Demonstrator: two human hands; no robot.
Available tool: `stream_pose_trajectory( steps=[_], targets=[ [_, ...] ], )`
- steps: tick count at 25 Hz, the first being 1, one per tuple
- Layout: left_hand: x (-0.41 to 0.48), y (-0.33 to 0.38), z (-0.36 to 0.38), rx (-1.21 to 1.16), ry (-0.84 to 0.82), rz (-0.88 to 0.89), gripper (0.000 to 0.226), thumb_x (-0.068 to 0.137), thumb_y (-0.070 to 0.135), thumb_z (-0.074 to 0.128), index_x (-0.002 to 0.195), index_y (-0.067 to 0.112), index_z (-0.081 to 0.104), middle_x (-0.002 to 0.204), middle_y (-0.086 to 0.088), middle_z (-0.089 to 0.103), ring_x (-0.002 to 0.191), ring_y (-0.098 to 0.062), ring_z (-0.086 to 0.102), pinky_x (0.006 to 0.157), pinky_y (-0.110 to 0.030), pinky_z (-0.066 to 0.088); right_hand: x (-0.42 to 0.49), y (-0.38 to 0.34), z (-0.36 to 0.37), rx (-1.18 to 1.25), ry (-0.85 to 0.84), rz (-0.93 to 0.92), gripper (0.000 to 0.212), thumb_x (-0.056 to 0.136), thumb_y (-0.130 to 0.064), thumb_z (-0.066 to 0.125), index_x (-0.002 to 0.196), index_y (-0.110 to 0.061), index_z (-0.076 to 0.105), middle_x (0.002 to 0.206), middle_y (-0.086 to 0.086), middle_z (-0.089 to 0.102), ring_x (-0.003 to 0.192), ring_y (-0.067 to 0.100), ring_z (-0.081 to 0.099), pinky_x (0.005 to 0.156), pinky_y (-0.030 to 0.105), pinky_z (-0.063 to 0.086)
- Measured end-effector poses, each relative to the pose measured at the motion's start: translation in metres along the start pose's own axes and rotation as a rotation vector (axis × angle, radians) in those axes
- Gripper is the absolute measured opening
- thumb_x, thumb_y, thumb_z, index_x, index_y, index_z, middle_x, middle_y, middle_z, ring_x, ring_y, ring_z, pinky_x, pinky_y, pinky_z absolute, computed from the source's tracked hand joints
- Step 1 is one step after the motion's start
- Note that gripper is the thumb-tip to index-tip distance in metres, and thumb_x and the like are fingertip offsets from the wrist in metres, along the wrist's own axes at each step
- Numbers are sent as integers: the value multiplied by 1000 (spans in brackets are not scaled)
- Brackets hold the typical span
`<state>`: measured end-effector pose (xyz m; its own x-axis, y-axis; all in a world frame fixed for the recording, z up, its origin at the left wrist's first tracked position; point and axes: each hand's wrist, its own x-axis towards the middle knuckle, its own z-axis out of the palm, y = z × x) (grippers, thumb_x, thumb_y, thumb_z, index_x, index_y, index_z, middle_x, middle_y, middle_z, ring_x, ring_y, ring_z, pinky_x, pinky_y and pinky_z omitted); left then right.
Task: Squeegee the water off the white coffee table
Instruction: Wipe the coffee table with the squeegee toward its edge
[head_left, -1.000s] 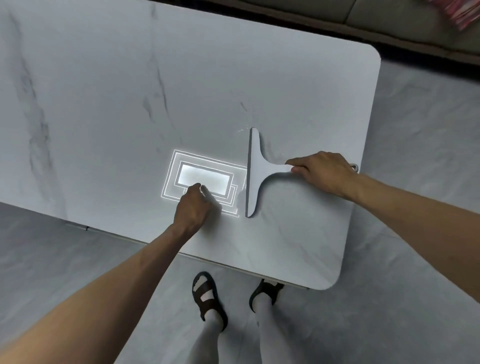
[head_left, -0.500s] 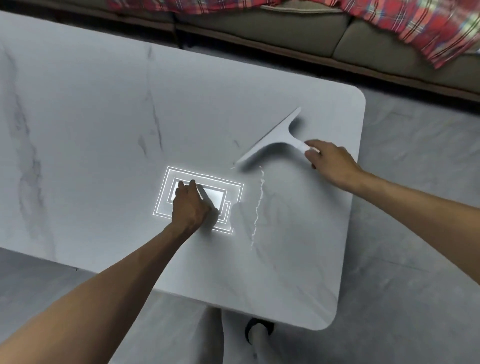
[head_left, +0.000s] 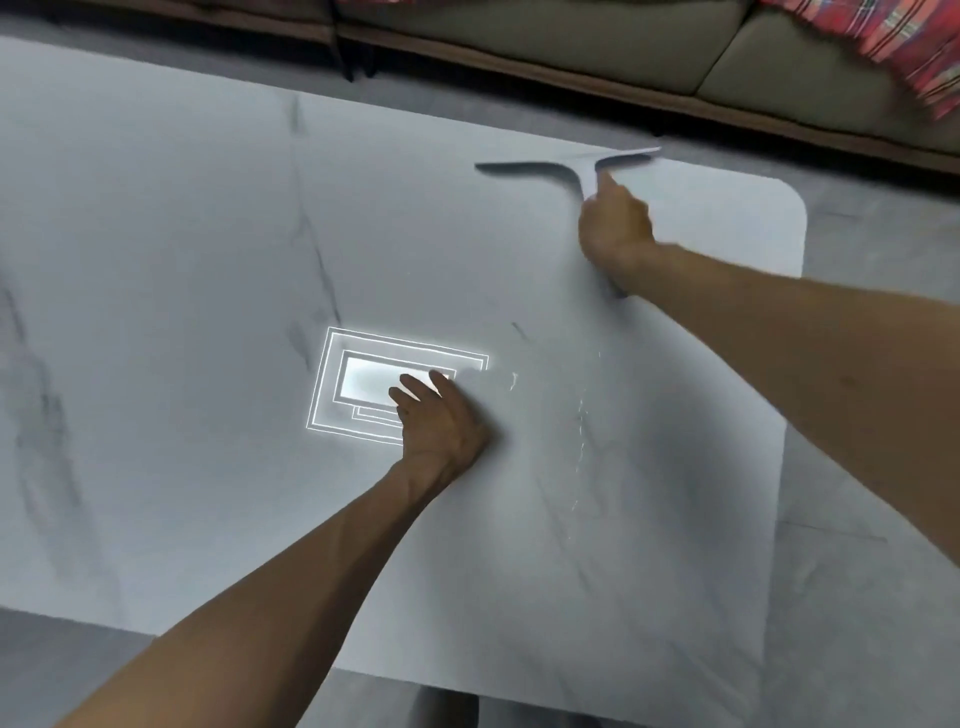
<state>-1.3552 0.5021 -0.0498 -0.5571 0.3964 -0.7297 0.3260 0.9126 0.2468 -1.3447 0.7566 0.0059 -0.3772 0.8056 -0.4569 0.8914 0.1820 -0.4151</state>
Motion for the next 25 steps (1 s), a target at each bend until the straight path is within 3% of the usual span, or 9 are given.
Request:
stream_pose_trajectory(
  steps=[2, 5, 7, 9, 12, 16, 19, 21, 25],
  targets=[
    [-1, 0, -1, 1, 8, 3, 84, 86, 31, 61, 151, 4, 15, 157, -25, 7, 143, -47, 19, 115, -55, 24, -28, 14, 11, -122, -2, -165, 46, 98, -14, 32, 144, -18, 35, 127, 19, 57, 113, 40, 53, 85, 37, 41],
    [-4, 2, -4, 89, 85, -14, 64, 89, 25, 52, 142, -2, 30, 151, -32, 23, 137, -50, 28, 110, -50, 35, -71, 52, 16, -216, -103, -380, 46, 100, -18, 36, 146, -24, 36, 119, 19, 63, 105, 41, 58, 88, 41, 46],
    [-13, -2, -9, 84, 177, -10, 46, 84, 14, 48, 126, -1, 42, 136, -27, 45, 123, -46, 45, 95, -43, 45, -99, 81, 14, -236, -171, -454, 46, 100, -22, 38, 145, -32, 36, 108, 18, 67, 97, 40, 62, 85, 43, 50],
    [-23, -8, -18, -25, 230, 3, 32, 81, 11, 49, 112, 4, 46, 114, -18, 57, 103, -40, 57, 81, -37, 44, -119, 108, 9, -277, -222, -513, 46, 100, -24, 39, 145, -35, 35, 98, 13, 68, 90, 37, 63, 80, 43, 51],
    [-38, -9, -20, -17, 254, 92, 30, 86, 10, 50, 114, 2, 49, 113, -16, 58, 102, -37, 57, 84, -38, 43, -134, 157, -8, -390, -249, -582, 47, 101, -26, 37, 146, -37, 34, 94, 7, 66, 86, 31, 62, 77, 41, 49],
    [-54, 4, -11, -147, 298, 58, 36, 94, 13, 46, 127, 3, 53, 129, -12, 59, 119, -31, 55, 100, -35, 40, -137, 215, -47, -521, -285, -560, 47, 101, -30, 33, 146, -43, 30, 98, 0, 65, 87, 26, 63, 73, 36, 46],
    [-57, 5, -9, -191, 329, -7, 26, 94, 22, 49, 101, 5, 68, 104, -7, 70, 97, -29, 64, 81, -32, 49, -141, 233, -77, -617, -259, -524, 47, 100, -30, 35, 146, -41, 32, 103, -1, 68, 88, 23, 64, 73, 35, 49],
    [-54, 1, -14, -192, 340, -27, 30, 92, 22, 50, 81, 0, 66, 82, -11, 68, 79, -31, 62, 64, -29, 43, -137, 219, -89, -531, -191, -499, 44, 100, -29, 38, 144, -38, 38, 101, 2, 70, 84, 24, 65, 68, 33, 47],
    [-41, -24, -33, -259, 368, -65, 29, 93, 24, 51, 81, 1, 63, 78, -6, 61, 73, -25, 54, 63, -28, 37, -95, 126, -71, -184, -113, -307, 37, 101, -26, 33, 135, -28, 46, 107, 12, 66, 96, 36, 59, 79, 36, 44]
  ],
)
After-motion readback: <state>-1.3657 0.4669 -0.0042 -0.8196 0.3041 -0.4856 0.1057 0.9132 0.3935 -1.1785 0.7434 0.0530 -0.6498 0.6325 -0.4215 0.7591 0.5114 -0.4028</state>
